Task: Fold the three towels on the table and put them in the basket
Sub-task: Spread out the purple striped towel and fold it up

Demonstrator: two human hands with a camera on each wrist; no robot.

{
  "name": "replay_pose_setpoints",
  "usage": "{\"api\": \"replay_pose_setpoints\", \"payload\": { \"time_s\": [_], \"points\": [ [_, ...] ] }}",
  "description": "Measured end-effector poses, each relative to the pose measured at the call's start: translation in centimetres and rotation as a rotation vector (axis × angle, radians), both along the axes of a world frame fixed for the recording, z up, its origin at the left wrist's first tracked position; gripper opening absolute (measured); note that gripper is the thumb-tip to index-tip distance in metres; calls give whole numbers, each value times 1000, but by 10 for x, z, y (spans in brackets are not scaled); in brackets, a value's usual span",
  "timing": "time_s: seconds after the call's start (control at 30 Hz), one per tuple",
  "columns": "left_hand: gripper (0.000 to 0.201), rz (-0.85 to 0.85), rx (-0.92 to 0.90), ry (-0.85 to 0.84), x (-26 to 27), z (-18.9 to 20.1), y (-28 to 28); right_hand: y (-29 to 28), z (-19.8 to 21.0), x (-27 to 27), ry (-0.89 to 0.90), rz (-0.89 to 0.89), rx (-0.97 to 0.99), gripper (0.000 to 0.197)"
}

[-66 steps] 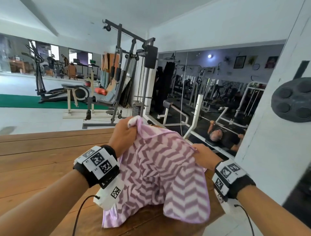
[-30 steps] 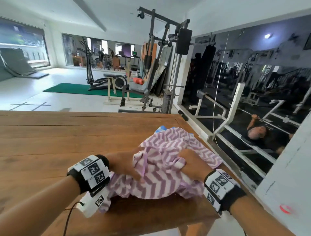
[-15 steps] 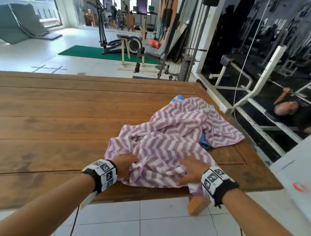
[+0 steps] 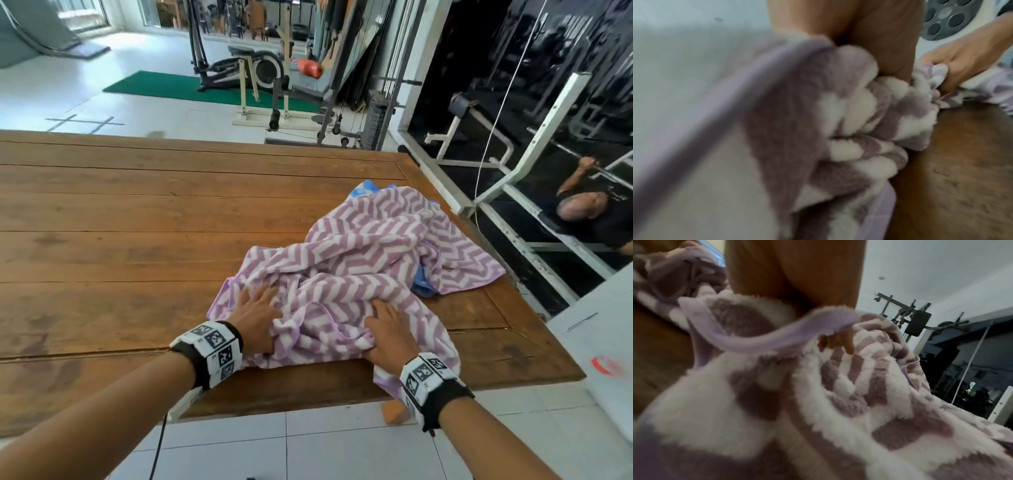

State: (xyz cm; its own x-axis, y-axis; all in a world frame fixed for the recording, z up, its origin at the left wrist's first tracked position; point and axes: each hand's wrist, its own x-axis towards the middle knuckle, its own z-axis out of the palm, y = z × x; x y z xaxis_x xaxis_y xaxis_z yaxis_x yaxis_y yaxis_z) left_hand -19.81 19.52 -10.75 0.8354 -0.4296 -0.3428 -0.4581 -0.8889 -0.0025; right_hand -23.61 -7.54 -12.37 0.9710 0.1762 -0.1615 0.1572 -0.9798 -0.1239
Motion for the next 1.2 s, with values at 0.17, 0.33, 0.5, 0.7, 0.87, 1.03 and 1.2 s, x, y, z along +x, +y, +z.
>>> {"api": "replay_pose_setpoints", "payload": {
  "time_s": [0.17,0.33,0.5,0.7,0.87,1.03,1.2],
  "points": [
    [58,196,-252,171,0,-1,16,4,10,-2,227,-107,298,54],
    [49,177,-71,293,-10,5,15,13,5,2,323,-141,137,87],
    [60,46,1,140,-17,18,22,20,-5,2,108,46,-171,41],
    [45,21,-141,254,-34,10,14,12,2,-21,289,-77,212,33],
    [85,168,-227,294,-48,0,10,7,2,-23,352,-154,191,99],
    [41,138,-42,236,-64,3,12,19,-2,-25,171,-39,-189,48],
    [61,-43,40,112,-71,15,40,36,10,-33,214,-26,320,18]
  ]
}}
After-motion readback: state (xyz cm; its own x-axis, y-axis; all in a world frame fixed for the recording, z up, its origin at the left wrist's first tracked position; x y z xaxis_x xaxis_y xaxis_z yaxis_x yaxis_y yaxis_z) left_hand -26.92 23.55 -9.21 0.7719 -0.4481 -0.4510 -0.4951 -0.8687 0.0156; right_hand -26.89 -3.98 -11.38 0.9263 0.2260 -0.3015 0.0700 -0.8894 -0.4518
